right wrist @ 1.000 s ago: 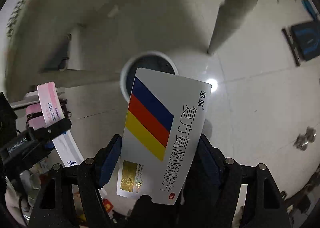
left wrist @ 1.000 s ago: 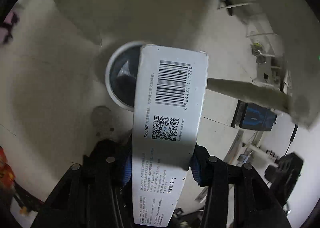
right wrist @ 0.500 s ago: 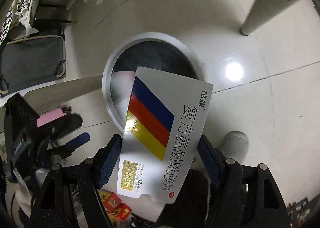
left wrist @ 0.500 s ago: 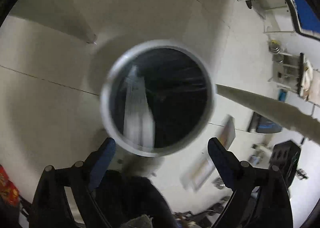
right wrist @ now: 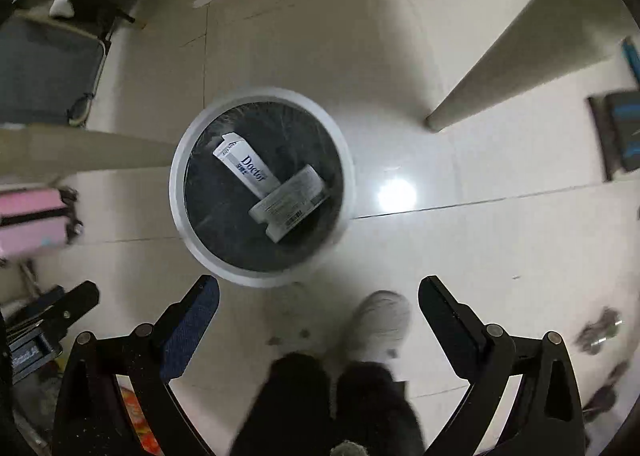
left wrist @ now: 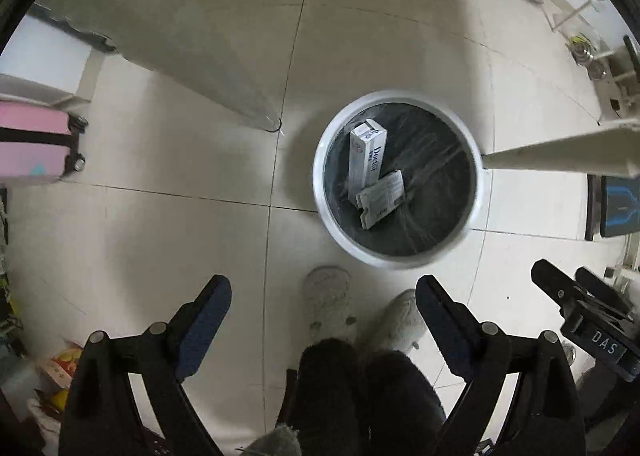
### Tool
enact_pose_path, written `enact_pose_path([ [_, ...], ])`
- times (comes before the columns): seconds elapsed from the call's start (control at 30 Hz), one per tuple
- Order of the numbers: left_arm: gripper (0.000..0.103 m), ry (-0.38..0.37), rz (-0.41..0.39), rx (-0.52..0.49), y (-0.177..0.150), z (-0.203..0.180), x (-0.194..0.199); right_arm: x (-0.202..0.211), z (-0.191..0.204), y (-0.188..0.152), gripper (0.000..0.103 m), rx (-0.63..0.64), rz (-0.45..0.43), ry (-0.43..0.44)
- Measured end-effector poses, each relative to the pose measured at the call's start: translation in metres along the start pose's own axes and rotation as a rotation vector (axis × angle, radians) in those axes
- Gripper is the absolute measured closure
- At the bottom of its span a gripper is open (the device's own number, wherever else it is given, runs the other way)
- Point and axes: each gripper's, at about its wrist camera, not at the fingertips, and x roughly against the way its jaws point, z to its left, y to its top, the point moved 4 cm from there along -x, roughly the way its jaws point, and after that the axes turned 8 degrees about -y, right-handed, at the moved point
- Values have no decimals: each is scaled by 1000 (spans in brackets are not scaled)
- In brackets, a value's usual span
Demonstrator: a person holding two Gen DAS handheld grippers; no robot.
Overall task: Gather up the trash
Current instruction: 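Open both grippers over the trash bin, dropping both boxes inside, then grasp the blue plastic bag with the left gripper while the right grasps the blister pack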
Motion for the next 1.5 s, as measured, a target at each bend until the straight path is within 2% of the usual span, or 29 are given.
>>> enact_pose_path([
  [0.17, 9, 23, -22, -19, -15, -11, 53, 62, 0, -13, 2, 36, -44, -75],
  [0.4, 9, 15, -79, -60, -27, -34, 131, 164, -1, -32, 2, 52, -105, -94],
  [0.73, 9, -15, -150, -93, -35, -49, 245, 313, 1, -59, 2, 20, -176, -54],
  [0.93, 9, 6, -241, -104, -10, -61, 309, 391, -2, -59, 2, -62, -184, 14],
  [1.03, 9, 10, -293, -110, 13, -75, 333, 426, -15, -42, 2, -127, -212, 43],
  [1.17, 9, -24, -315, -118, 53, -109, 346, 458, -54, 2, 2, -207, -255, 25],
  [1.3, 9, -95, -244, -118, 99, -155, 325, 471, -101, 55, 2, -263, -277, -19],
  [1.4, 9, -121, -190, -110, 133, -186, 301, 455, -131, 99, 2, -259, -259, -54],
  [1.5, 10, -114, -133, -103, 158, -209, 272, 430, -153, 142, 2, -226, -229, -77],
])
